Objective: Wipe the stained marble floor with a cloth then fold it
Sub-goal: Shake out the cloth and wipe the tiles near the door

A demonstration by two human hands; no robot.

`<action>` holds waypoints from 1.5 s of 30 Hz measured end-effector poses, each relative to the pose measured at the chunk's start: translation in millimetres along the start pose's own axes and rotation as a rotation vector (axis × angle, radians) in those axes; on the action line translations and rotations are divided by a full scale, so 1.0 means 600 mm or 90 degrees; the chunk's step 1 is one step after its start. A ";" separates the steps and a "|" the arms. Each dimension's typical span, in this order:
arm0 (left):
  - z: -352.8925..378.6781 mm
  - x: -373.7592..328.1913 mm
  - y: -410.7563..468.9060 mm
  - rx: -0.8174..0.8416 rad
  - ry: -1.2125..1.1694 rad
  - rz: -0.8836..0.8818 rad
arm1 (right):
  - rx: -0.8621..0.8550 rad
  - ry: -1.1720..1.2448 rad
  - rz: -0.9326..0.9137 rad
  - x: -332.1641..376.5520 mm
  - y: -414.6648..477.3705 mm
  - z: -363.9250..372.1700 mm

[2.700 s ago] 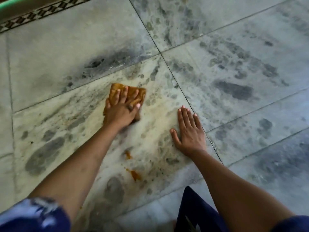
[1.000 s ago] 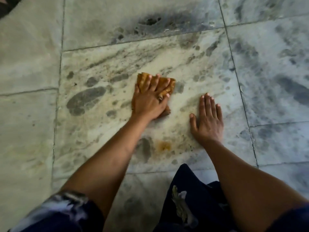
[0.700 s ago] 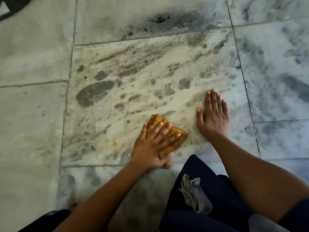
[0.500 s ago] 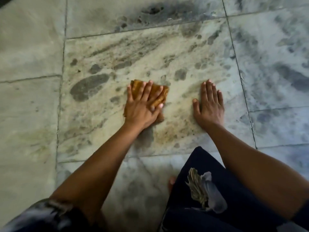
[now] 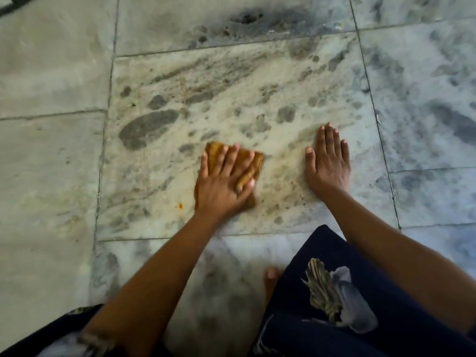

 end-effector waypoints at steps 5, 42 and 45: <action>-0.023 -0.051 0.057 0.003 -0.047 -0.045 | -0.002 0.029 0.014 0.010 0.008 0.002; 0.011 0.208 -0.103 -0.116 -0.125 -0.150 | 0.027 -0.017 -0.157 0.161 0.012 0.038; 0.044 0.194 -0.149 -0.099 -0.120 -0.291 | 0.038 -0.037 -0.197 0.193 0.008 0.047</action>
Point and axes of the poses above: each hand's wrist, its own y-axis towards the middle knuckle, its own z-axis out of the palm, x = y × z, the point moved 10 cm from there along y, towards the middle knuckle, and after that the axes turned 12 degrees about x, right-handed, at the moved point
